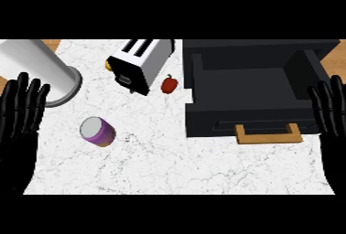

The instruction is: Pick up the can, place it into the drawer and close the drawer

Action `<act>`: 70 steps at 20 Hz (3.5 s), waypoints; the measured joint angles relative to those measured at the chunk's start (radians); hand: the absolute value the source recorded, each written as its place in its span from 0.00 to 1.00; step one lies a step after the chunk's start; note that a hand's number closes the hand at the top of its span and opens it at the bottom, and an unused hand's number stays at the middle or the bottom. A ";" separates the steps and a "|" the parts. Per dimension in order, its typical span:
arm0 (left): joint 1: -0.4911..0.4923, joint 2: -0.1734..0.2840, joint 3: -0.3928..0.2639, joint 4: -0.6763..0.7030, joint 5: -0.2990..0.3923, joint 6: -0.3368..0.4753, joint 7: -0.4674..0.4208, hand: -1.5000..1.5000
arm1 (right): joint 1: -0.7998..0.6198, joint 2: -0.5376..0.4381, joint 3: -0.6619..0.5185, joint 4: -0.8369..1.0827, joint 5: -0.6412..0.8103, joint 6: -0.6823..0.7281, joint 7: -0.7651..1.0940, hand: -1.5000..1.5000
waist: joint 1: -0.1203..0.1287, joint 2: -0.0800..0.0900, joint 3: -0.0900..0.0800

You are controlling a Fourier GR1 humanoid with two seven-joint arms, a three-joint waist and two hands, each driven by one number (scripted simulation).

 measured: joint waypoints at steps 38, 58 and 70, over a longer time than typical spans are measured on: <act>-0.245 0.456 0.112 0.693 0.672 -1.025 0.057 0.00 | 0.206 0.028 -0.116 0.051 -0.031 0.043 0.096 0.00 | 0.011 0.014 -0.037; -0.328 0.289 0.143 0.991 0.086 -0.957 -0.279 0.00 | 0.234 0.043 -0.158 0.060 -0.039 0.110 0.062 0.00 | 0.004 0.017 -0.038; -0.383 0.355 0.047 1.234 -0.082 -0.803 -0.540 0.00 | 0.209 0.053 -0.160 0.078 -0.030 0.113 0.053 0.00 | -0.003 0.021 -0.039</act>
